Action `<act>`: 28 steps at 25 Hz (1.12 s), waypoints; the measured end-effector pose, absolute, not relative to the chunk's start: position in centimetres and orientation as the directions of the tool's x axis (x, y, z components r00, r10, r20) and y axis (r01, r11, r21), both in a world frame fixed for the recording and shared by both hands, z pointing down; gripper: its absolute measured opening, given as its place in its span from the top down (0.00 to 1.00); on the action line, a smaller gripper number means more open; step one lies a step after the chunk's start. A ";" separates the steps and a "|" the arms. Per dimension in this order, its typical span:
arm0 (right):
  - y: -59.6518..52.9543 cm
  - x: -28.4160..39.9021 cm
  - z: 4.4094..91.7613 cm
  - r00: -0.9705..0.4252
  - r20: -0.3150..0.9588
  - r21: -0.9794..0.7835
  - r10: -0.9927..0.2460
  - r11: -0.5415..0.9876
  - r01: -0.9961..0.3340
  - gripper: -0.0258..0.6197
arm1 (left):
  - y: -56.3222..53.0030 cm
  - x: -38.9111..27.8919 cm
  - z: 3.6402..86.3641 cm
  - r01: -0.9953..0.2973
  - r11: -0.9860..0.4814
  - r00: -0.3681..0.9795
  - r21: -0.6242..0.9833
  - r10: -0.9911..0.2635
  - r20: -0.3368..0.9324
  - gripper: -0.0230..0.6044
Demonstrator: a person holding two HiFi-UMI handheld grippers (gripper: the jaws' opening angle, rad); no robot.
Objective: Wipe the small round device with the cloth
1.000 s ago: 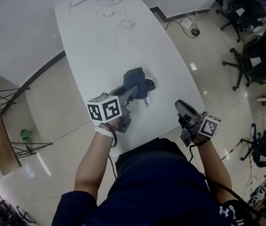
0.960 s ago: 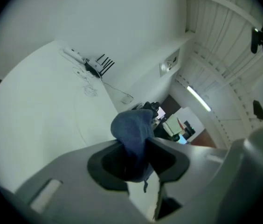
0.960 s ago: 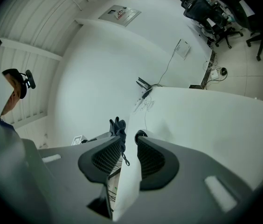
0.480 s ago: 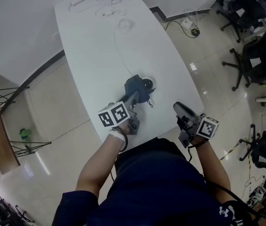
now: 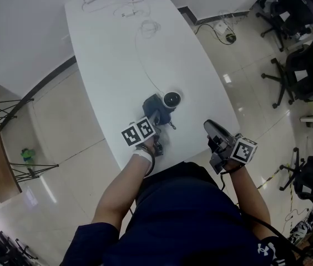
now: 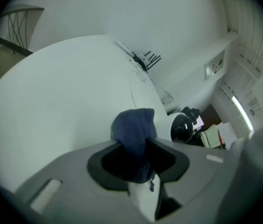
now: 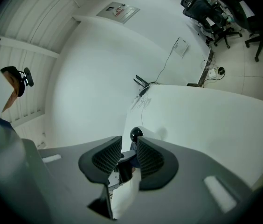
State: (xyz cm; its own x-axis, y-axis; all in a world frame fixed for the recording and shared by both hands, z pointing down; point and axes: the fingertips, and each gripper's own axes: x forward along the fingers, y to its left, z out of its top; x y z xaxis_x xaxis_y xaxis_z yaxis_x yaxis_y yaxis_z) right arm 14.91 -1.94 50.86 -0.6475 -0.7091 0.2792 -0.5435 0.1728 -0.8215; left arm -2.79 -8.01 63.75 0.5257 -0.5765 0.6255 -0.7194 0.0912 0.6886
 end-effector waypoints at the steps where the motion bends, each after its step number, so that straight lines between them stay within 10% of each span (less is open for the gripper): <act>1: -1.9 15.0 50.9 -0.645 0.283 -0.820 -0.710 0.170 -0.547 0.79 | -7.9 -3.0 63.6 -0.737 0.085 0.520 0.671 -0.562 0.643 0.77; 6: -2.0 14.9 50.9 -0.640 0.268 -0.830 -0.720 0.165 -0.533 0.80 | -10.0 -5.4 59.9 -0.764 -0.017 0.519 0.645 -0.611 0.598 0.77; 9: -2.1 15.4 50.9 -0.622 0.278 -0.821 -0.732 0.155 -0.550 0.81 | -12.6 -5.2 53.3 -0.780 -0.422 0.623 0.462 -0.597 0.505 0.77; 14: -1.7 15.6 51.6 -0.620 0.279 -0.823 -0.734 0.150 -0.548 0.81 | -11.4 0.1 48.8 -0.386 -0.921 0.696 0.062 -0.246 0.675 0.77; 21: -1.5 15.2 51.1 -0.616 0.281 -0.817 -0.736 0.154 -0.556 0.81 | -12.7 3.0 53.5 -0.104 -0.992 0.494 -0.072 -0.114 0.862 0.78; 28: 0.7 18.1 52.0 -0.554 0.296 -0.820 -0.778 0.091 -0.565 0.81 | -15.8 2.5 57.0 -0.258 -0.947 0.520 0.189 0.028 0.854 0.78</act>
